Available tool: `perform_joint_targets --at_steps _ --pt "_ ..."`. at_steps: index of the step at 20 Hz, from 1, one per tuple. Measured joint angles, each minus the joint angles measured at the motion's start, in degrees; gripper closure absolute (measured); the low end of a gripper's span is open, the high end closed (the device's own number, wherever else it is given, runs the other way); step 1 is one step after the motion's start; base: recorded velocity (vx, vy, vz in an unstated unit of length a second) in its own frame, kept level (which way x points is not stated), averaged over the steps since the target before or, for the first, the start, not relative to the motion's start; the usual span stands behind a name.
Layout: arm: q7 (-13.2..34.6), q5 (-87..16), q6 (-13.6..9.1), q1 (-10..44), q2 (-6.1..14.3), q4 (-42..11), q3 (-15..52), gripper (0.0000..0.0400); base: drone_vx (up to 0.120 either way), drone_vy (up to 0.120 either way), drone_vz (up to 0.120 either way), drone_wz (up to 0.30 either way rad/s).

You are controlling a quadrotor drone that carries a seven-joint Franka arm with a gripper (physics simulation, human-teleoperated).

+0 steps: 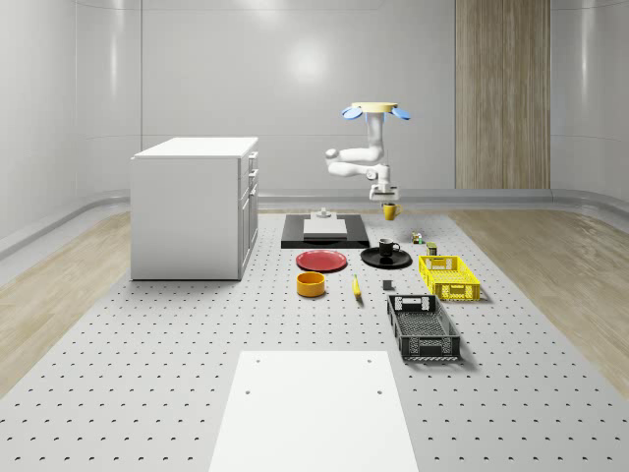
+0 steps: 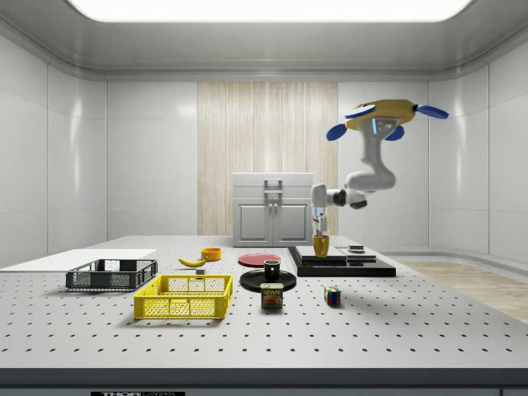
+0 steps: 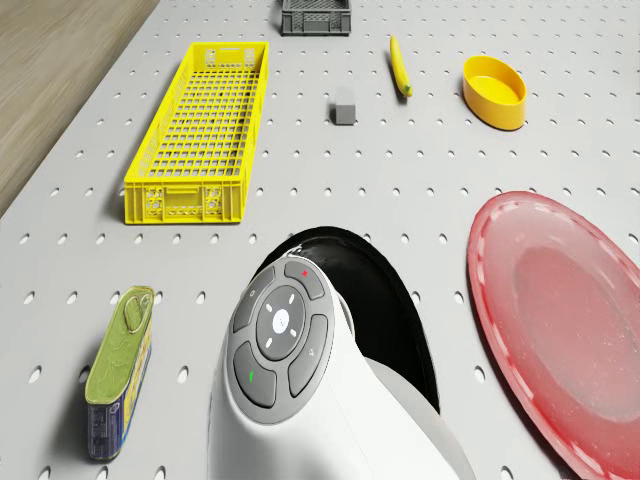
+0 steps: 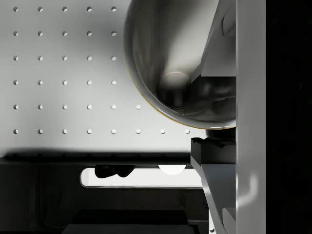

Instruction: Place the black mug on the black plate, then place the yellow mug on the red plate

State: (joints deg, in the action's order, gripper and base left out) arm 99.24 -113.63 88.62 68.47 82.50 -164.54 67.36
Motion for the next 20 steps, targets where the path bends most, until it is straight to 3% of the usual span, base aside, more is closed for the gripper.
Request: perform_joint_targets --at_steps 20 --pt "0.1 0.1 0.2 0.1 0.2 0.0 0.0 0.029 0.12 -0.12 0.0 0.0"
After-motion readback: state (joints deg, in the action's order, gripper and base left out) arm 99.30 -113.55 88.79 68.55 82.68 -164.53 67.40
